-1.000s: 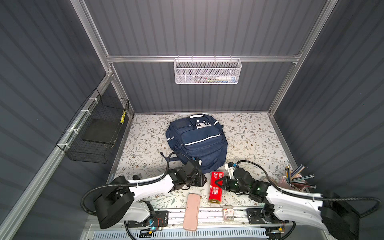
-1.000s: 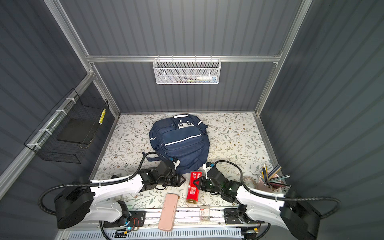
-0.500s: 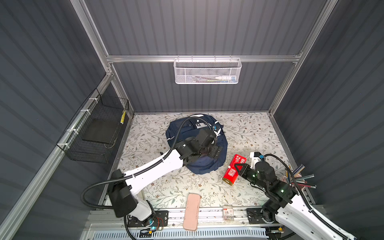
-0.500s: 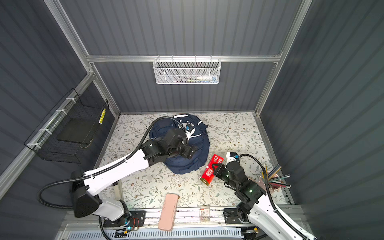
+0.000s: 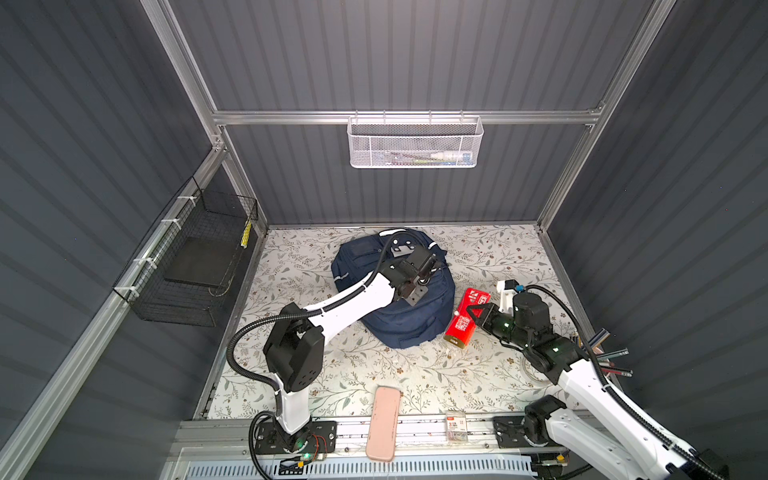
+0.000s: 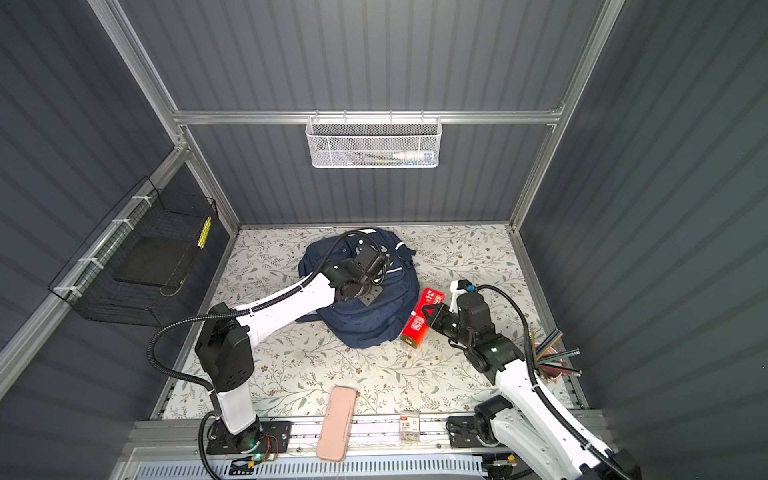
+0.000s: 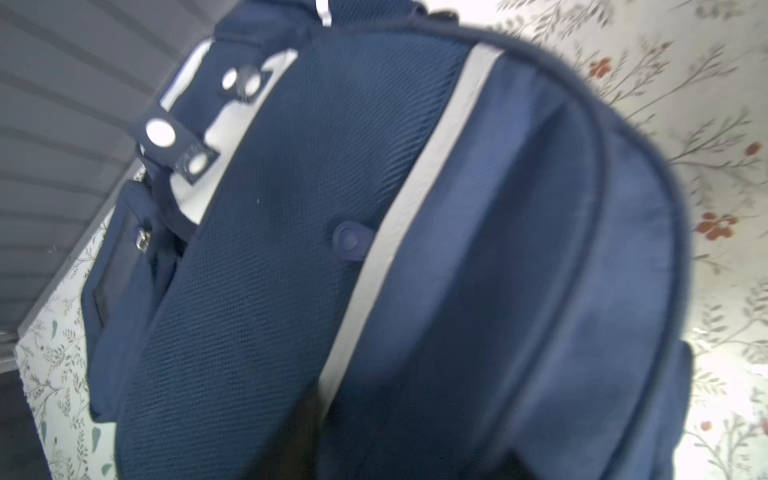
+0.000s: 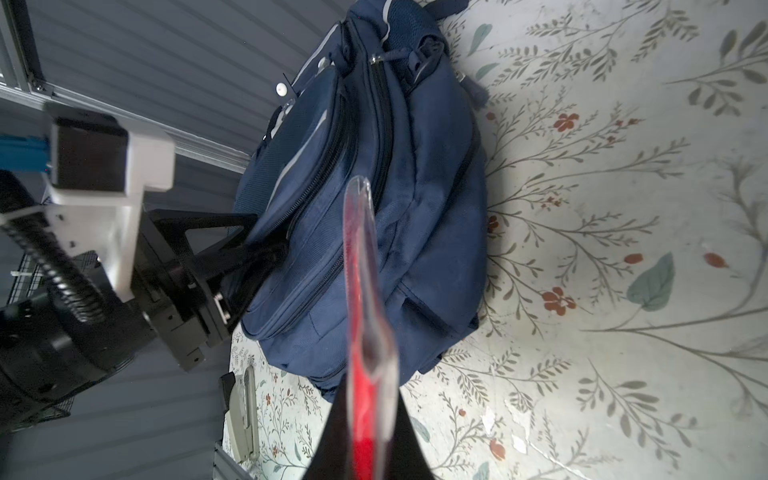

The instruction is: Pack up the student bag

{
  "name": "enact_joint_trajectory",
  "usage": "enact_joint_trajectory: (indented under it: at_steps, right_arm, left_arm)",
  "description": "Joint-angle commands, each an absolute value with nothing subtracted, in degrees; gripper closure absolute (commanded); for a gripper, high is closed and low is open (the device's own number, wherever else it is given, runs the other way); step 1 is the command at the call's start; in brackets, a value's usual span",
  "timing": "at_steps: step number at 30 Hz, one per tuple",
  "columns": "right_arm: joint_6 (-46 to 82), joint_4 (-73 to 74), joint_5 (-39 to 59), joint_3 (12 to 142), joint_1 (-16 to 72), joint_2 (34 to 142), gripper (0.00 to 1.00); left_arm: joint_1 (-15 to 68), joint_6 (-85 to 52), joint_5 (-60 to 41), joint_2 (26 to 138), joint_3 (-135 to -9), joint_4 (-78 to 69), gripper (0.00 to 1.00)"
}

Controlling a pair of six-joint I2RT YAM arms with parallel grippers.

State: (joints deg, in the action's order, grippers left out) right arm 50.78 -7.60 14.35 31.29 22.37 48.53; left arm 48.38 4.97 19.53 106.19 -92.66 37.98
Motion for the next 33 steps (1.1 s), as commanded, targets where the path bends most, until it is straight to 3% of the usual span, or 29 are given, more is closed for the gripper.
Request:
enact_joint_trajectory:
  at_steps: [1,8,13,19,24,28,33]
  right_arm:
    - [51.7,-0.6,18.7,31.4,22.2,50.1,1.0]
    - [58.6,12.1,24.7,33.2,22.3,56.3,1.0]
    - [65.9,21.7,22.8,35.5,22.3,63.6,1.0]
    - [66.0,22.8,23.6,45.8,23.0,76.0,1.0]
    - [66.3,20.9,20.0,48.7,23.2,82.3,1.0]
    - [66.5,22.2,19.9,52.4,24.6,87.6,1.0]
    - [66.4,24.7,17.6,56.9,24.6,94.0,1.0]
  left_arm:
    - [47.6,2.2,17.2,104.4,-96.5,38.4,0.77]
    - [47.6,-4.8,10.2,106.8,-105.4,43.5,1.0]
    - [47.2,-9.4,9.2,109.2,-111.5,45.6,1.0]
    - [46.2,-13.6,-0.2,112.3,-117.8,45.8,1.0]
    - [45.9,-16.1,1.0,112.0,-118.3,45.0,1.0]
    - [45.9,-18.1,-4.2,113.3,-120.3,43.9,1.0]
    - [45.1,-21.9,-10.2,113.0,-118.6,40.5,0.91]
